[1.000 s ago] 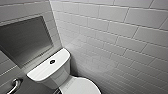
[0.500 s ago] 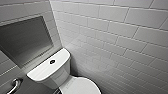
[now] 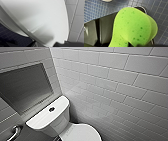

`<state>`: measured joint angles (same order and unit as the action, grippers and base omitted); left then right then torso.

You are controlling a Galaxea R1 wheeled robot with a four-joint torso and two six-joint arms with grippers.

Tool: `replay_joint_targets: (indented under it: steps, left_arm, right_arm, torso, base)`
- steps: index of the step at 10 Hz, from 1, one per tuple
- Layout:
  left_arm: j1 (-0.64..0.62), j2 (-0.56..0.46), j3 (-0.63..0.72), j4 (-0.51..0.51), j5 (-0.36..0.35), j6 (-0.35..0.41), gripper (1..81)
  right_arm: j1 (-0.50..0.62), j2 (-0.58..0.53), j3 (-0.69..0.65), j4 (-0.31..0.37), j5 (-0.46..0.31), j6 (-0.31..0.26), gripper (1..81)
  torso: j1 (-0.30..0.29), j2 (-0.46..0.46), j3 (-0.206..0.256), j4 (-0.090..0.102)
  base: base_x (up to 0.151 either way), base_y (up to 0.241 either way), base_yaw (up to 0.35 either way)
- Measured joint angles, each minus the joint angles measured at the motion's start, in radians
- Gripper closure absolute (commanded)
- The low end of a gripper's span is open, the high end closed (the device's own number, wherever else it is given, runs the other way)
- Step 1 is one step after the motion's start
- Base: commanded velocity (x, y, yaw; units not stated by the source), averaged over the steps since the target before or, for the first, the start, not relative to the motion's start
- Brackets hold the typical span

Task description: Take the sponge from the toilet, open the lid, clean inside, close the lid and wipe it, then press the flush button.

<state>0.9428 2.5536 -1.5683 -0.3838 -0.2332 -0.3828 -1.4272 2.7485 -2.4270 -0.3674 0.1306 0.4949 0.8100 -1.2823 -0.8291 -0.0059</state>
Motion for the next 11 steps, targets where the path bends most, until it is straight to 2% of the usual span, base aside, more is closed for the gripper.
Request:
replay_joint_targets:
  steps: [2,9,11]
  left_arm:
    - [-0.013,-0.020,0.047,-0.001,-0.028,-0.008,1.0]
    - [-0.025,-0.027,0.070,-0.001,-0.053,-0.020,1.0]
    - [-0.025,-0.054,0.107,-0.001,-0.086,-0.042,1.0]
  right_arm:
    - [0.000,0.003,0.000,0.000,0.000,0.000,81.1]
    - [0.000,0.006,0.000,0.000,0.000,0.000,81.1]
    - [0.000,0.006,0.000,0.000,0.000,0.000,81.1]
  torso:
    - [0.000,0.000,0.000,0.000]
    - [0.000,0.000,0.000,0.000]
    - [0.000,0.000,0.000,0.000]
  base:
    - [0.000,0.000,0.000]
    - [0.000,0.000,0.000]
    - [0.000,0.000,0.000]
